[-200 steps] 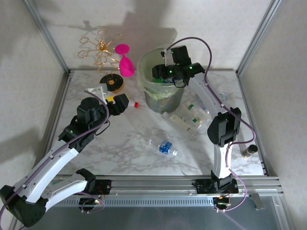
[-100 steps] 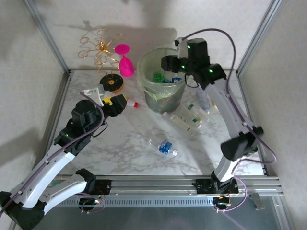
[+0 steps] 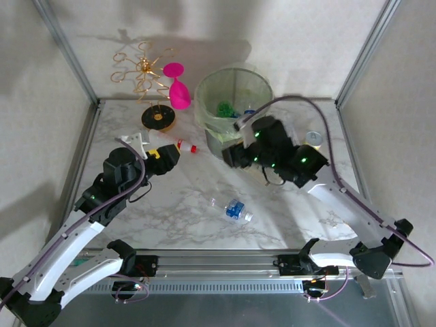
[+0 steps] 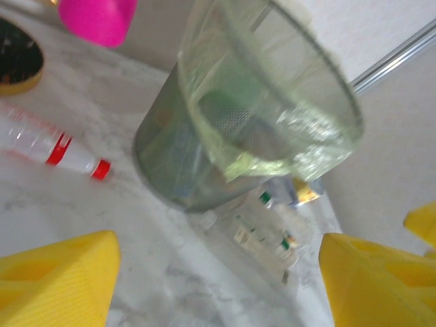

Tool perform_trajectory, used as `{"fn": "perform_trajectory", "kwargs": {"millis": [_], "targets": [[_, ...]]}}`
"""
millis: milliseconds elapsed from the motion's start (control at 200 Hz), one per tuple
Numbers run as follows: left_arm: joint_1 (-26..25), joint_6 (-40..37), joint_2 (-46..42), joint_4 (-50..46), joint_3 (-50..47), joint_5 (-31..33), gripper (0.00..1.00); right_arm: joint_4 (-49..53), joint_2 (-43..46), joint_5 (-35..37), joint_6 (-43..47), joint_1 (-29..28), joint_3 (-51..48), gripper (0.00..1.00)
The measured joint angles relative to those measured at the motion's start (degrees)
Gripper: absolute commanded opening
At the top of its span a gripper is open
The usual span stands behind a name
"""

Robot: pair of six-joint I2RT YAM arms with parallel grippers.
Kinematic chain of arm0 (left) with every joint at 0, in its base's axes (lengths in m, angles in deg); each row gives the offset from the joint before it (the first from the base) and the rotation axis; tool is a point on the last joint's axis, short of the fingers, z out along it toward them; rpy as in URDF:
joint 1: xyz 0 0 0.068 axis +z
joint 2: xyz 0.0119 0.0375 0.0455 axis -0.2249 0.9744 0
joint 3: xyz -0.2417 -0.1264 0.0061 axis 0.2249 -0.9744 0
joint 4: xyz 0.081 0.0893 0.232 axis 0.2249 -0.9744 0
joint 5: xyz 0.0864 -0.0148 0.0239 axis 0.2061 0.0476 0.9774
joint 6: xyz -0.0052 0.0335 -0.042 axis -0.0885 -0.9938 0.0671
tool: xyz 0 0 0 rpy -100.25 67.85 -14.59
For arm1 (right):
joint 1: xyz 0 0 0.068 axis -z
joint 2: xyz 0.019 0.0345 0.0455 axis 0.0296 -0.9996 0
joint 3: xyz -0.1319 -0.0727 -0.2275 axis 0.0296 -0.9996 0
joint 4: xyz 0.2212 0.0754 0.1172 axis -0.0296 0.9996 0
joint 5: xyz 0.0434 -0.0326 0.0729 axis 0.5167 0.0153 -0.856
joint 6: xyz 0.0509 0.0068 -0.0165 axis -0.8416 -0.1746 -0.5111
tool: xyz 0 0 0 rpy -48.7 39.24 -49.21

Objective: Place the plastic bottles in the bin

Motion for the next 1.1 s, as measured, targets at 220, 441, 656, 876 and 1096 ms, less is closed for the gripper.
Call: {"fn": "perform_trajectory", "kwargs": {"millis": [220, 441, 656, 876, 1096], "targets": [[0.0, 0.4, -1.8, -5.5, -1.3, 2.7, 0.76, 5.4, -4.2, 3.0, 1.4, -7.6, -4.7, 0.62], [0.0, 0.4, -3.3, -5.8, -1.5, 4.1, 0.77, 5.5, -9.5, 4.0, 2.1, -9.0, -8.8, 0.68], [0.0, 0.4, -3.0, -6.0, -3.7, 4.0, 0.77, 4.7, -11.9, 2.5, 1.2, -9.9, -12.9, 0.82], [0.0, 0.4, -1.5, -5.9, -5.0, 3.5, 0.77, 2.5, -16.3, 1.6, 1.2, -11.6, -14.7, 0.84], [0.0, 0.4, -1.4, -4.9, -5.4, 3.3, 0.77, 1.9, -21.1, 4.4, 1.2, -11.7, -15.4, 0.85]]}}
